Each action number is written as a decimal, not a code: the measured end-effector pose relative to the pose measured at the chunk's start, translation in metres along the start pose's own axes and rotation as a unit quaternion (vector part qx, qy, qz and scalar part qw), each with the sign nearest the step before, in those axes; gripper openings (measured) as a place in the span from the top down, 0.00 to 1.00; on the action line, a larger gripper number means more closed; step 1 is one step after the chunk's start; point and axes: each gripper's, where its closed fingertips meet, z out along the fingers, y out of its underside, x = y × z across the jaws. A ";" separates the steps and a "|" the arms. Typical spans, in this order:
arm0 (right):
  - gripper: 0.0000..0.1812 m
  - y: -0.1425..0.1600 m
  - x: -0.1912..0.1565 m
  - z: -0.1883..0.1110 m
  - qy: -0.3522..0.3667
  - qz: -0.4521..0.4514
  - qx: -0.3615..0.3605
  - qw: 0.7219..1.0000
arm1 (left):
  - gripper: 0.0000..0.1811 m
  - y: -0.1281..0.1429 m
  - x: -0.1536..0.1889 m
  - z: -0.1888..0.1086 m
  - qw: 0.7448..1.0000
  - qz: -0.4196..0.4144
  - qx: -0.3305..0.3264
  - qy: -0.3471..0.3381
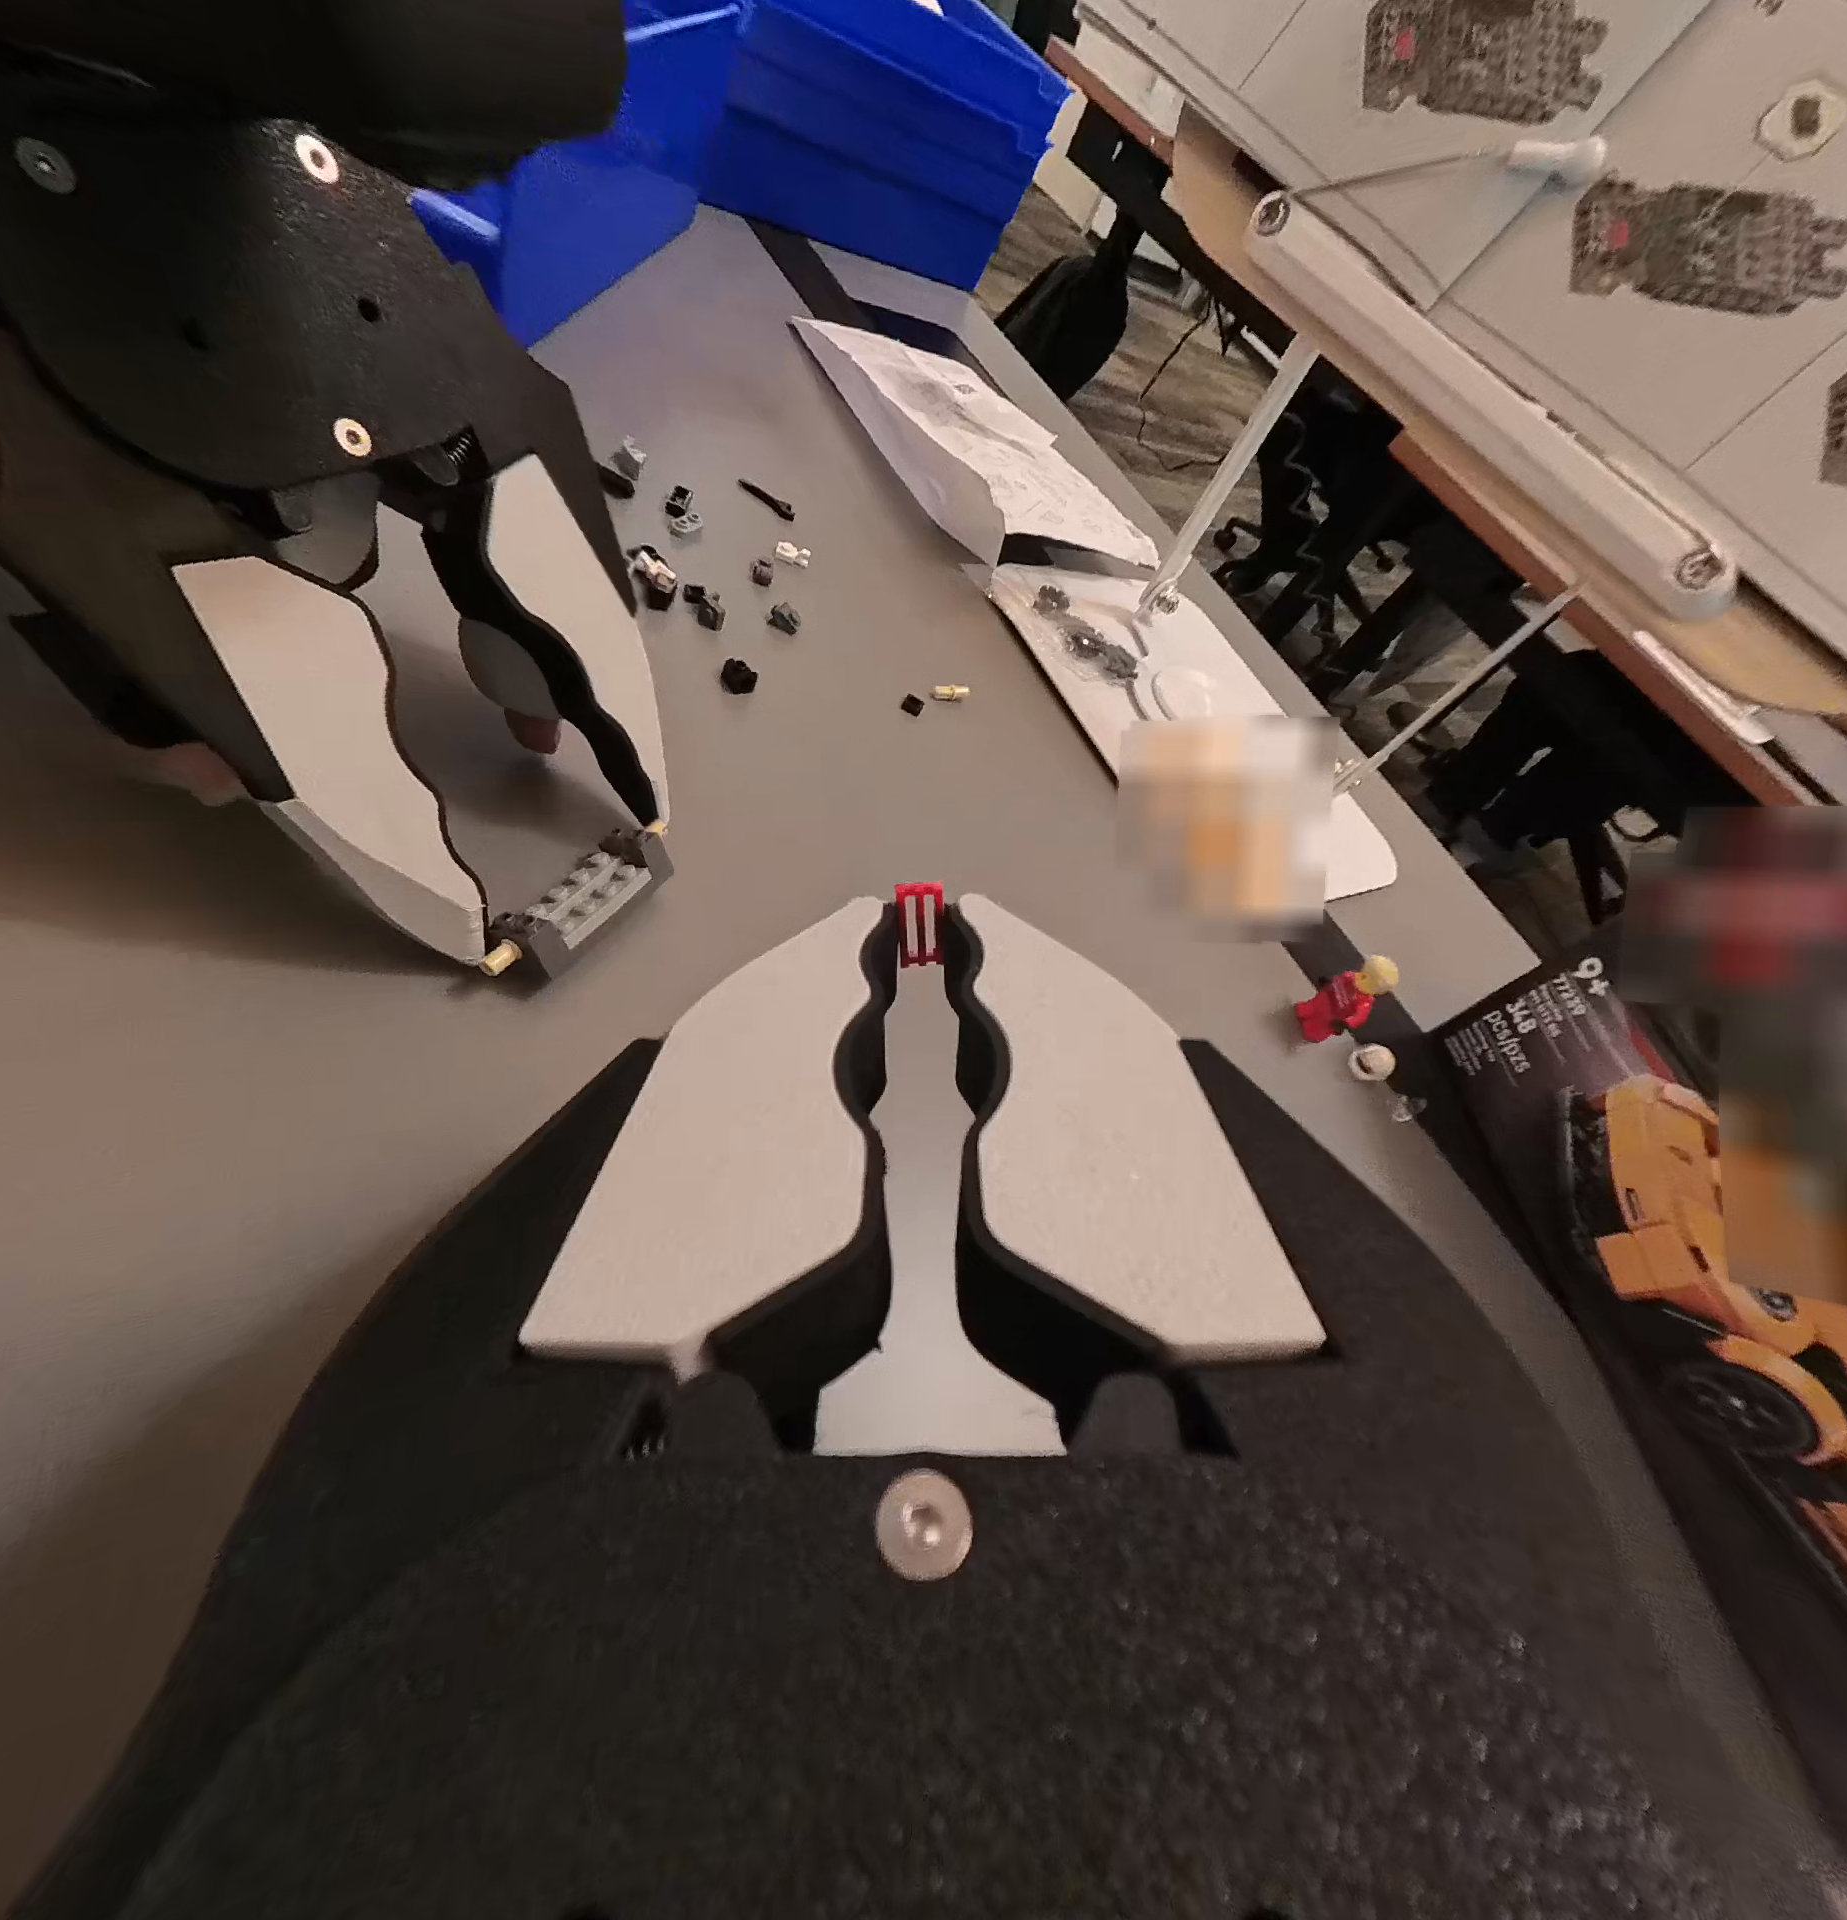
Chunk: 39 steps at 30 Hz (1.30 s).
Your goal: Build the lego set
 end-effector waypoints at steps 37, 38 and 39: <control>0.96 0.023 -0.052 0.032 -0.118 0.191 -0.214 0.951 | 0.66 0.003 0.012 -0.015 0.998 -0.012 0.057 0.026; 0.96 0.025 -0.056 0.034 -0.128 0.200 -0.228 0.944 | 0.65 0.003 0.012 -0.014 0.998 -0.009 0.058 0.025; 0.96 0.025 -0.060 0.035 -0.139 0.210 -0.237 0.938 | 0.65 0.005 0.012 -0.012 0.998 -0.005 0.055 0.027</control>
